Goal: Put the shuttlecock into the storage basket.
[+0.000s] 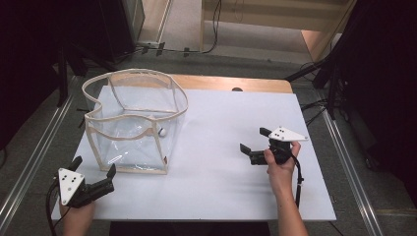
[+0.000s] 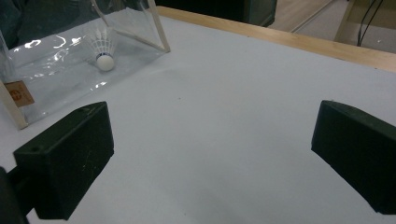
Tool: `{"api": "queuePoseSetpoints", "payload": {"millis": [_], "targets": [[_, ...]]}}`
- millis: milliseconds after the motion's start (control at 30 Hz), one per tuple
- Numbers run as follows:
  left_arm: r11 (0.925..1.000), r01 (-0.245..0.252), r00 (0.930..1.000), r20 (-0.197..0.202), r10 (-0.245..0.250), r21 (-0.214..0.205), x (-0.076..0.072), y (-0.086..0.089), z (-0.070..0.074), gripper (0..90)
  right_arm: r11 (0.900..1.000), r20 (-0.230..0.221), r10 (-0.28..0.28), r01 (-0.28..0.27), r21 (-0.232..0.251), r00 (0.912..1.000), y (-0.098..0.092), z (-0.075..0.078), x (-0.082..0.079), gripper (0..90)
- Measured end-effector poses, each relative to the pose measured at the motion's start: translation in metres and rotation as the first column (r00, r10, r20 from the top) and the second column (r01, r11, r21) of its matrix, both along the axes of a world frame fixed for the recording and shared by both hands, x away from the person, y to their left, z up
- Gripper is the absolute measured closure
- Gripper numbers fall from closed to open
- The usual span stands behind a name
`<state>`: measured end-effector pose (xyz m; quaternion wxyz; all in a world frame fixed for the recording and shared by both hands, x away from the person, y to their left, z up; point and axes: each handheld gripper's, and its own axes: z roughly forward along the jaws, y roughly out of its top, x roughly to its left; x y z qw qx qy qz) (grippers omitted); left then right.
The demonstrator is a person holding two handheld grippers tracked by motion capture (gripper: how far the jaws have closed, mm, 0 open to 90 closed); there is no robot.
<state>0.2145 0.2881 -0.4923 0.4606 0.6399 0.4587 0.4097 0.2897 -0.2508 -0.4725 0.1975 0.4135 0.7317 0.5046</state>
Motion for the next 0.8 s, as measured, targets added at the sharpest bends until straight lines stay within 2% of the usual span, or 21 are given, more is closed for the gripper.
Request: {"api": "queuePoseSetpoints", "payload": {"millis": [800], "targets": [[1.0000,-0.001,1.0000,-0.001,0.001,-0.001,0.000,0.000,0.000,0.0,0.9971,-0.035,-0.076,0.077,0.003,0.9965,-0.043,-0.022,-0.028,0.0]]}}
